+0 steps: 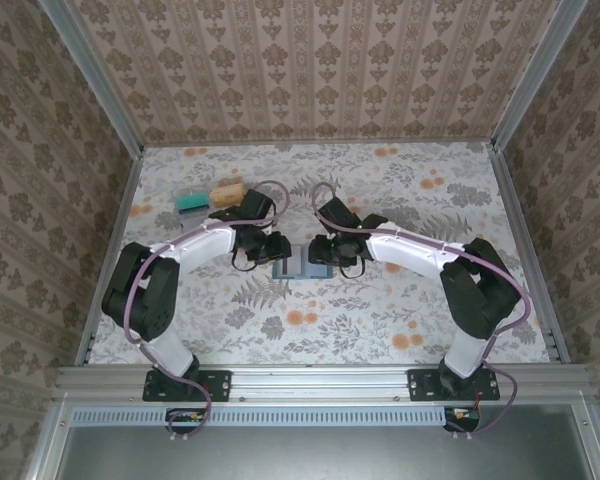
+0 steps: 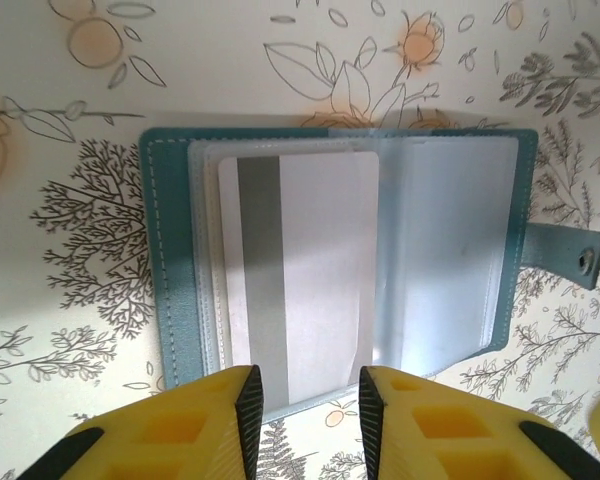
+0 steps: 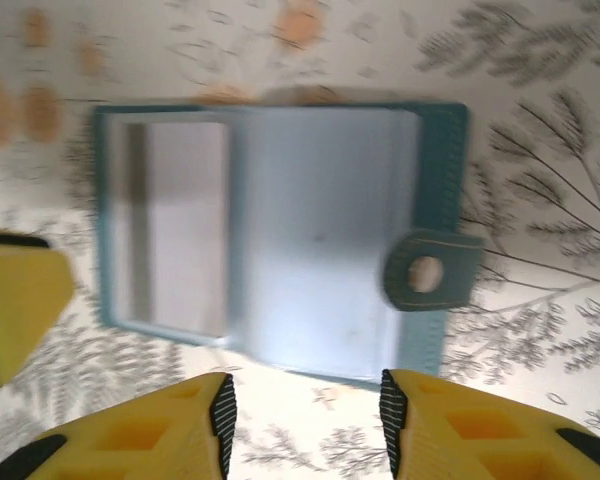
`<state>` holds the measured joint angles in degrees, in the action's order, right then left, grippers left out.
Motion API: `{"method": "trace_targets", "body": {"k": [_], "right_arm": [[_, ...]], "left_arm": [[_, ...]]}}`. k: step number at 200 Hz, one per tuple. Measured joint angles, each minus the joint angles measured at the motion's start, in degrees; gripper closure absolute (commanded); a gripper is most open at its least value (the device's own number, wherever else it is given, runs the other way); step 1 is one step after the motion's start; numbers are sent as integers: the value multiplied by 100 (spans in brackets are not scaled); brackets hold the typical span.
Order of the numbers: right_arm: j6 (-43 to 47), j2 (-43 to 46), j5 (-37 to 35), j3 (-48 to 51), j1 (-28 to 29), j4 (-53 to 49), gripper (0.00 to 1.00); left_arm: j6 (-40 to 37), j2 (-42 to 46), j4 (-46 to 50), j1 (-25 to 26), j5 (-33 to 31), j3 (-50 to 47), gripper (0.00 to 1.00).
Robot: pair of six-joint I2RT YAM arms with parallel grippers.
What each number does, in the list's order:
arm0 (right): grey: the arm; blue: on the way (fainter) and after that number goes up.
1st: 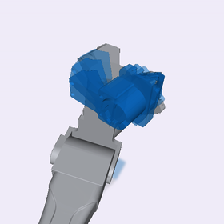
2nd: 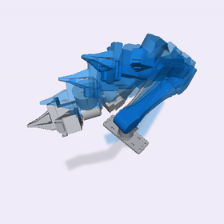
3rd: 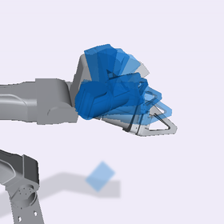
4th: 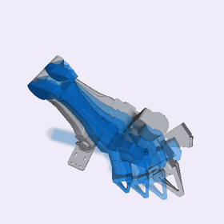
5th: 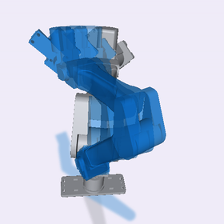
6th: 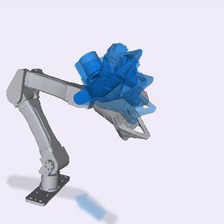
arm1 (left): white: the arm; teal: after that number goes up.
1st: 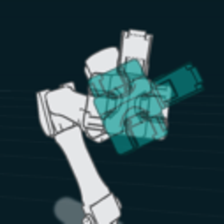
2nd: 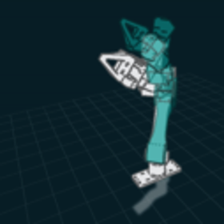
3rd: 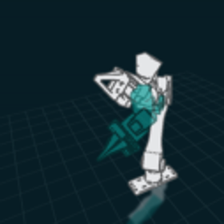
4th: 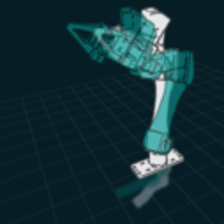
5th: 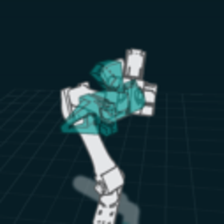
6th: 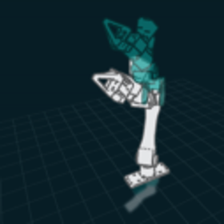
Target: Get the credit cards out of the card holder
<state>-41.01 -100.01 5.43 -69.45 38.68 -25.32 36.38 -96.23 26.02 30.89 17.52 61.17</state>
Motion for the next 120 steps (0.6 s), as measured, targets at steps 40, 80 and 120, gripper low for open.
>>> {"method": "trace_targets", "body": {"k": [40,80,120], "right_arm": [[55,-468,741,-632,-17,186,61],[57,-1351,1154,-1093,-109,177,67],[55,-1620,1294,-1119,-262,81,70]], "left_arm": [[201,7,-92,-85,-17,-238,81],[247,-170,-232,-133,-72,-260,87],[221,-424,-352,-186,-55,-258,90]]}}
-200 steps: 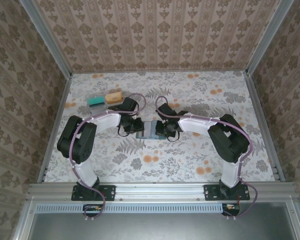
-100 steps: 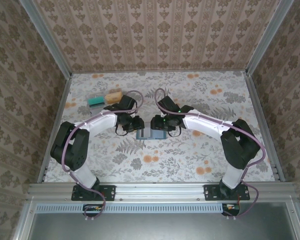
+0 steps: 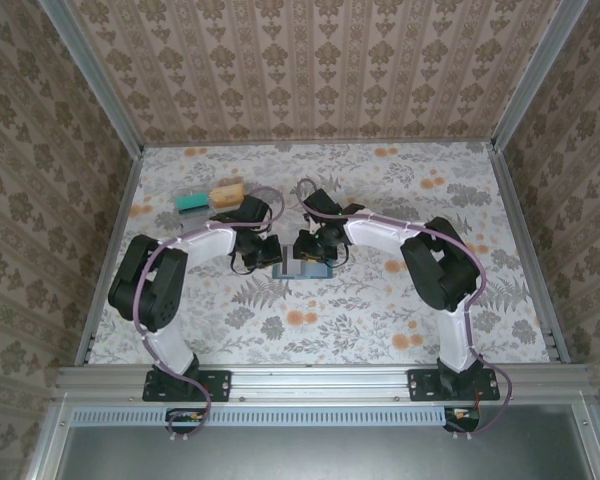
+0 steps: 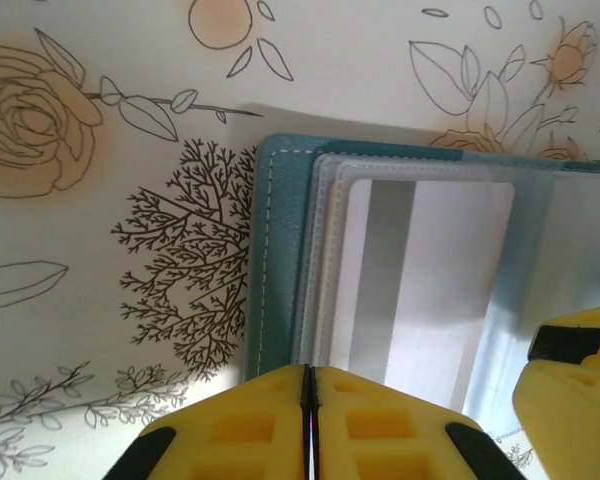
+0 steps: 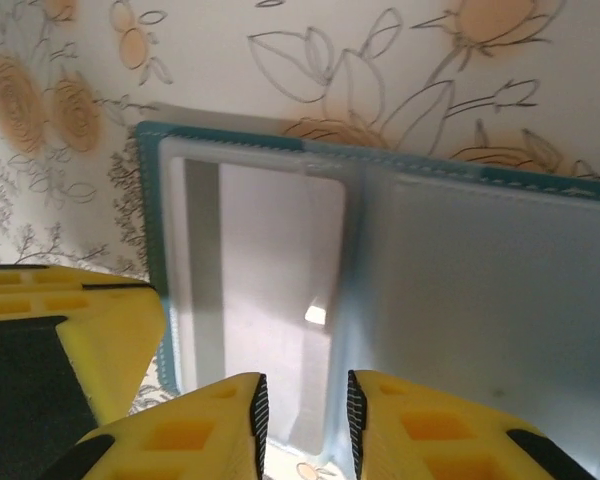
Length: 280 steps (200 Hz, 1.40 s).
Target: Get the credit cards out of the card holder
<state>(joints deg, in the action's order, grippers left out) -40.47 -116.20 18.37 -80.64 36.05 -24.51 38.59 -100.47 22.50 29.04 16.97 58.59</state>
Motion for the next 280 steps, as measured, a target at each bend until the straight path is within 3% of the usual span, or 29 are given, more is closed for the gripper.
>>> {"method": "trace_targets", "body": {"k": [50,165,227,280], "right_arm": [[-2,-46,155,-2,-98,11,78],[-15,-249,557,4,-221,181,79],[-240,-214,1259,527,-470,1143,83],[-404,-155,1510,850,-560,1670,94]], "left_arm": [[-4,-118,-101,0,72,42,91],[-4,-214,-170,-26,260,63,93],[0,-223,-155,-26,273,63,93],[0,-225,-149,-33,269,63,93]]}}
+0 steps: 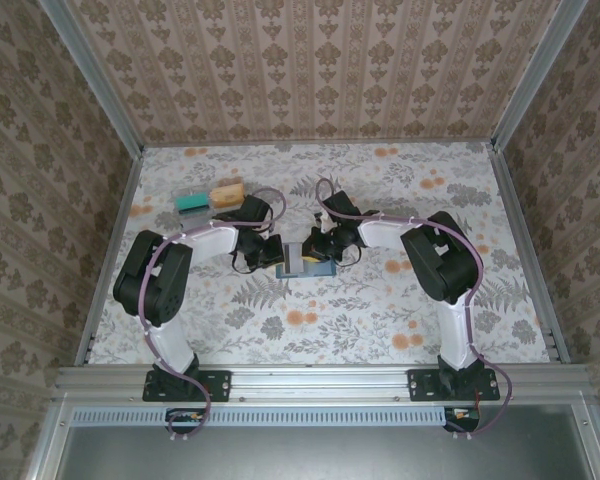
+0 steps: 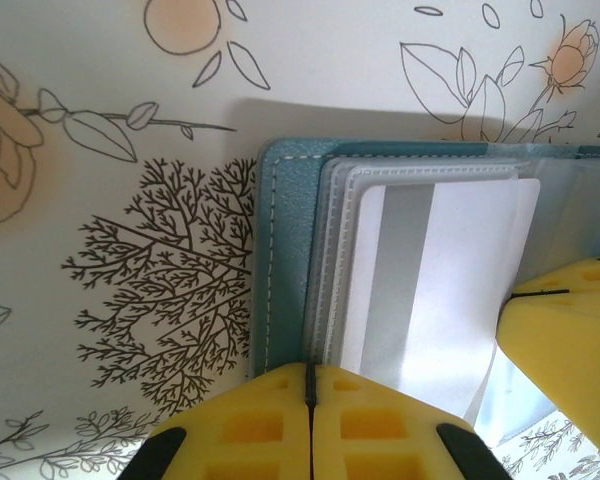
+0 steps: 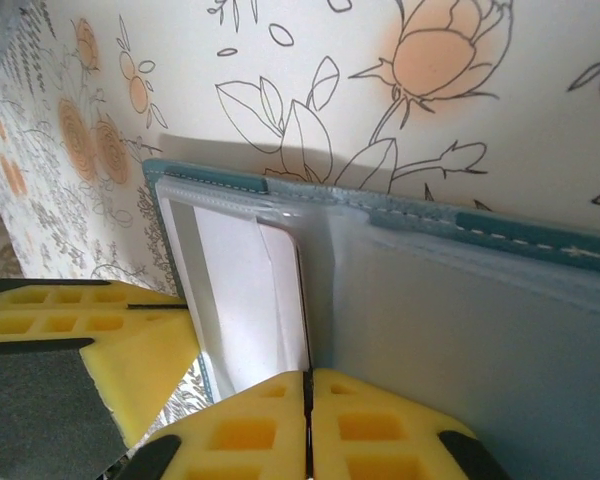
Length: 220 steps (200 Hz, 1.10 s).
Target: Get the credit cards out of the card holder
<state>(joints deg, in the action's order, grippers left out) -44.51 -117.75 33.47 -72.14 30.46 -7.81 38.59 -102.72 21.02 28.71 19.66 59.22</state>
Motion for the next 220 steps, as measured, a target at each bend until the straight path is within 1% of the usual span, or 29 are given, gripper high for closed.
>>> {"method": "trace_targets", "body": {"k": [20,42,68,125,147,162,197,220], "right_arm": [[-35,31,-2,48,-4,63,96],[-2,149,-24,140,-2,83,97],[92,409,-81,293,-13,79,97],[127,507,-133,374,-59,-2,95],[129,507,-177,374,-59,-111,89],[142,498,-199,372,-59,-201,86],[175,420,-214,363,-59,-306,82],[236,334,-212,282,-59,-398,78]], "left_arm": [[0,0,11,0,-7,0,91],[13,-2,15,2,-15,0,84],[15,-20,28,13,-9,0,82],[4,15,42,13,-9,0,82],[-4,52,42,24,20,0,82],[-13,103,39,37,63,7,86],[-48,109,26,98,168,98,89],[-46,42,-7,120,208,166,92]]}}
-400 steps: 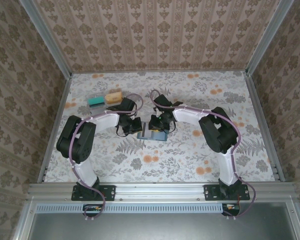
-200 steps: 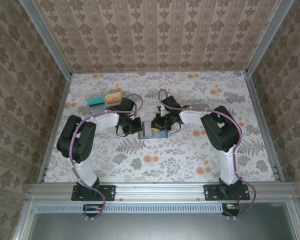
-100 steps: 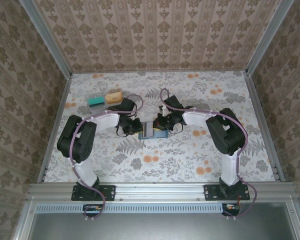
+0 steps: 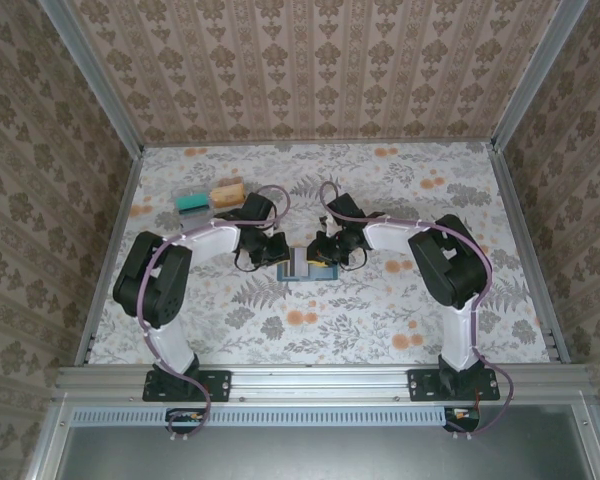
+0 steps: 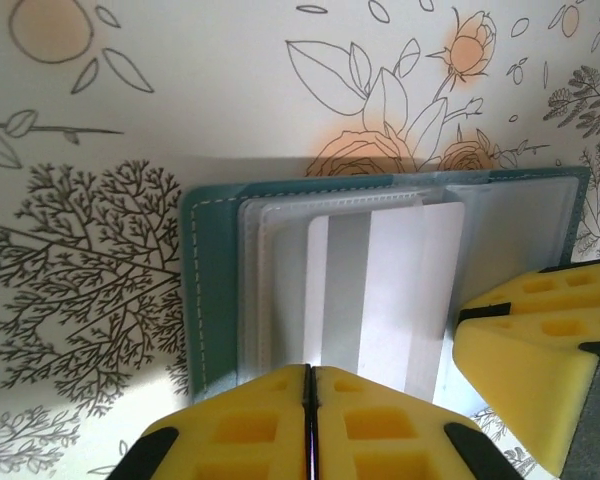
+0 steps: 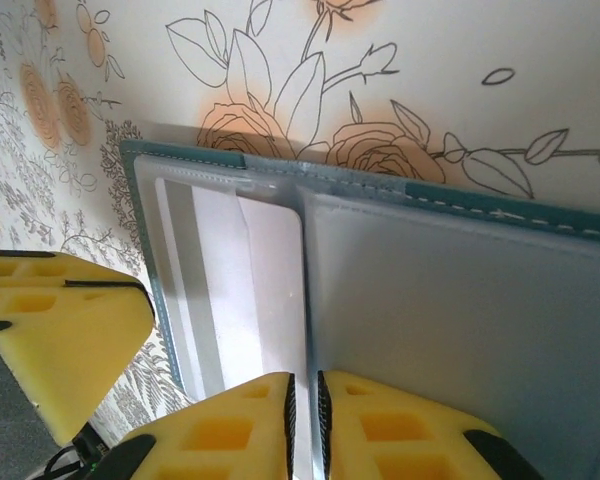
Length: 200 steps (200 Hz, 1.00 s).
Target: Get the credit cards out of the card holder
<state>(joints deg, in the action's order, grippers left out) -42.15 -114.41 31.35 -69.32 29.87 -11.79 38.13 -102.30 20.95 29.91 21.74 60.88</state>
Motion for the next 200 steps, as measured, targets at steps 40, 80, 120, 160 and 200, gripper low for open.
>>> {"method": "trace_targets", "body": {"k": [40,80,120,160,200], "right_arm": [[39,-15,24,-50,0,-26,74],[48,-87,63,-125,0,-57,73],[76,-149,122,-184,2,-70,78],[151,-188,229,-188,2,-28,83],[153,-190,238,-181,-17,4,94]], "left_arm": [[-22,-192,4,0,28,92,93],[-22,-212,2,0,24,92,94],[-20,-199,-109,0,15,15,94],[-17,-168,-203,0,15,-55,95],[-20,-146,-227,-2,9,-83,94]]}}
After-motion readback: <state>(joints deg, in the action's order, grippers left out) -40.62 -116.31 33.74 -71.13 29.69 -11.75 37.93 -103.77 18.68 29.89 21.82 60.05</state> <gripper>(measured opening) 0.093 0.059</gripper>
